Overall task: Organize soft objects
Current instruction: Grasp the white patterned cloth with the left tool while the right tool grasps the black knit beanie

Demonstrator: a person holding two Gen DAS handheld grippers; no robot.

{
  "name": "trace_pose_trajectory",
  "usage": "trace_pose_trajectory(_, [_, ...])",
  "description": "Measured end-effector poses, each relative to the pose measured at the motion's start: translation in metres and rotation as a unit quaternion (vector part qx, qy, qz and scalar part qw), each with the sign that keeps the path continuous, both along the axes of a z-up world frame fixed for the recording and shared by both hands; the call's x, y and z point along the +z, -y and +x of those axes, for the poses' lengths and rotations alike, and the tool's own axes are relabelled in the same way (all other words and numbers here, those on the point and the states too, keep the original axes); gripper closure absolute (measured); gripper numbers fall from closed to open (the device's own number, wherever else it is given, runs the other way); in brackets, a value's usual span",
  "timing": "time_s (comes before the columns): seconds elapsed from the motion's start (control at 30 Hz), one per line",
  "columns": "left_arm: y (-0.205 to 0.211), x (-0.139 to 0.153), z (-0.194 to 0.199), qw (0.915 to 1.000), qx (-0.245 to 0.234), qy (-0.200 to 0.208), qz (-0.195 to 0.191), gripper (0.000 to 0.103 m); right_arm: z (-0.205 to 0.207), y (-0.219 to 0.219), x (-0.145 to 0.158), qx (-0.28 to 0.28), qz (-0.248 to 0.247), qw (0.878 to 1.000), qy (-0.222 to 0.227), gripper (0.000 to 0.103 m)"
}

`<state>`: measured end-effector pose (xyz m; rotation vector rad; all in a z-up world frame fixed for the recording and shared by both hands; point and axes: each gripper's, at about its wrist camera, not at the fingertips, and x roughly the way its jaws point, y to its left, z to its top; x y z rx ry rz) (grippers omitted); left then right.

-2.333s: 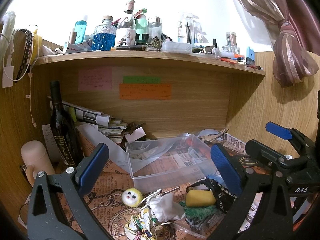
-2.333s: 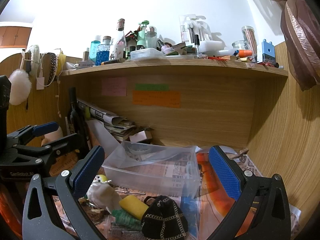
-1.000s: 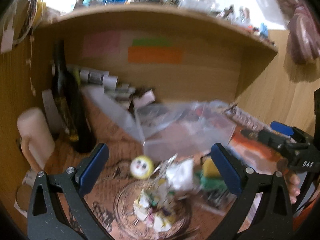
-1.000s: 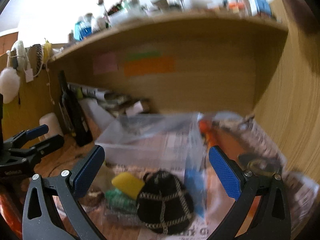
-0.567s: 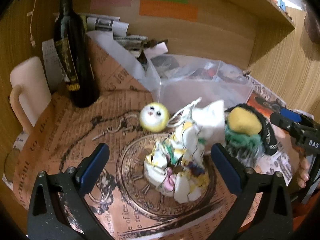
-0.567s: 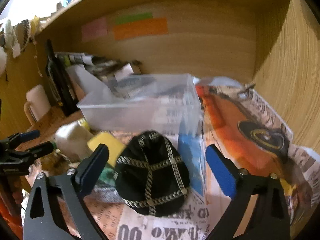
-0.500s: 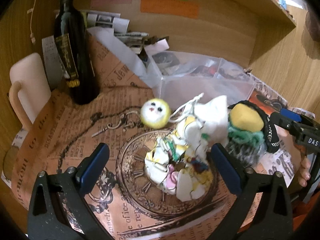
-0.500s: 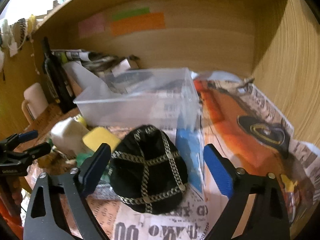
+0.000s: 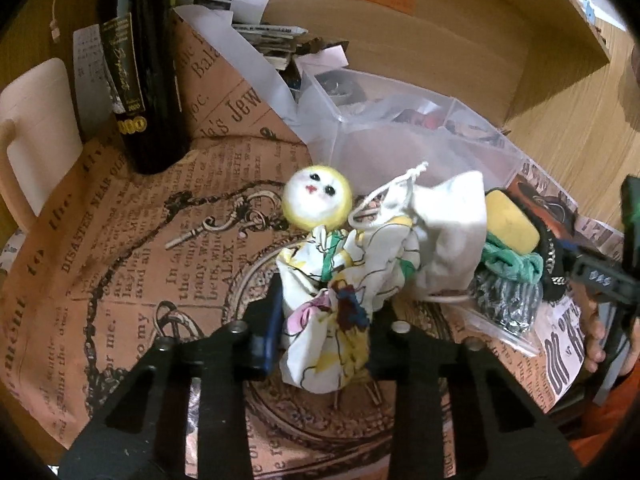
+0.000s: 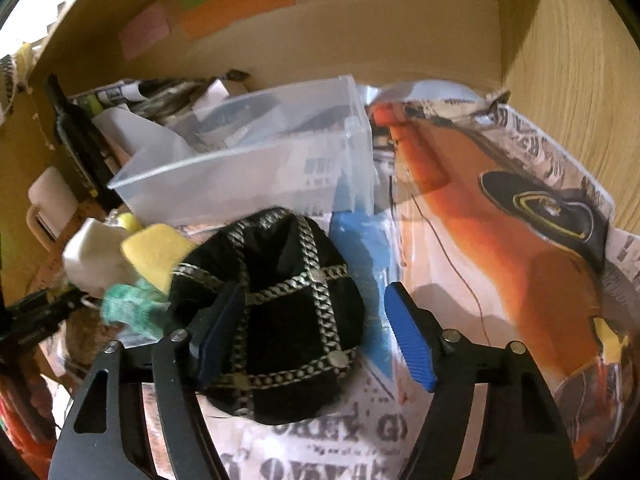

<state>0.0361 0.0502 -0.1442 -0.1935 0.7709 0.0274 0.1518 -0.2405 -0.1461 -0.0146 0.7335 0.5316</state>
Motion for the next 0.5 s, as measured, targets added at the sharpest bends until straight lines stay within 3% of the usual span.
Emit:
trace_pose_trajectory(0.13, [-0.002,0.009,-0.003,0.9999,0.004,0.013,0.001,0.079,0.008,0.0,-0.008,0.007,-0.004,1.0,-0.017,0.046])
trace_pose_trajectory(0.17, [-0.003,0.012,-0.004,0.9998,0.005,0.018,0.002,0.08,0.008,0.0,-0.008,0.009,-0.006,1.0,-0.016,0.056])
trace_pose_trajectory(0.37, [-0.006,0.03,-0.01,0.9989,0.01,0.045,0.012,0.082,0.011,0.004,-0.011,0.019,0.008,1.0,-0.022,0.085])
trace_pose_trajectory(0.5, [-0.011,0.042,-0.009,0.9977,0.014,0.063,0.02,0.083,0.01,0.012,-0.005,0.001,0.014,1.0,-0.007,0.089])
